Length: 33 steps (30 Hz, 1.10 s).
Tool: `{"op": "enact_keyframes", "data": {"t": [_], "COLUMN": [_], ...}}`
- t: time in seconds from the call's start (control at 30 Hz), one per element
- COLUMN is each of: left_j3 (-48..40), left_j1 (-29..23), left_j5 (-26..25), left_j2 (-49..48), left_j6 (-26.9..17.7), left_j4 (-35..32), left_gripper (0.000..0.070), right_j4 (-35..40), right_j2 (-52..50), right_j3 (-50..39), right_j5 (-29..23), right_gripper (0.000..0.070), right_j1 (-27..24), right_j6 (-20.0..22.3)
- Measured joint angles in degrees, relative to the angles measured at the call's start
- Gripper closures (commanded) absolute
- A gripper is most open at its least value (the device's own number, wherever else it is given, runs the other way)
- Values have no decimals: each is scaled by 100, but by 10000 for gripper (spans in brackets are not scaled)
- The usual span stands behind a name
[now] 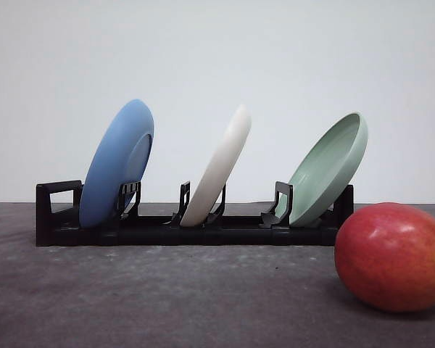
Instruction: Place pomegranate in white plate
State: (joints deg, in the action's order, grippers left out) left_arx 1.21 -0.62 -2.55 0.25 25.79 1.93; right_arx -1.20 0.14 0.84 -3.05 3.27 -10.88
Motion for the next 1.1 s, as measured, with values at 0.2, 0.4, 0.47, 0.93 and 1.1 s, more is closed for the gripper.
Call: {"op": "enact_keyframes", "data": {"t": [0.2, 0.4, 0.47, 0.93, 1.1], "left_j3": [8, 478, 837, 3629, 4226], "left_j1": [0, 0, 0, 0, 133], "left_j5": [0, 0, 0, -104, -392], "left_j2": [0, 5, 16, 1437, 2209], "left_j6": [50, 62, 60, -815, -1296], "left_j4": [-1026, -599, -251, 3344, 4118], "left_gripper": [700, 699, 698, 698, 698], "right_j4": [486, 18, -380, -3724, -4274], "right_j2": [0, 0, 0, 1128, 1761], "right_j3": [36, 590, 929, 3396, 3664], "right_j5": [52, 157, 157, 597, 1118], "right_gripper": [688, 689, 689, 689, 689], "right_j1": [0, 0, 0, 0, 0], "right_j6": [-382, -593, -694, -582, -163]}}
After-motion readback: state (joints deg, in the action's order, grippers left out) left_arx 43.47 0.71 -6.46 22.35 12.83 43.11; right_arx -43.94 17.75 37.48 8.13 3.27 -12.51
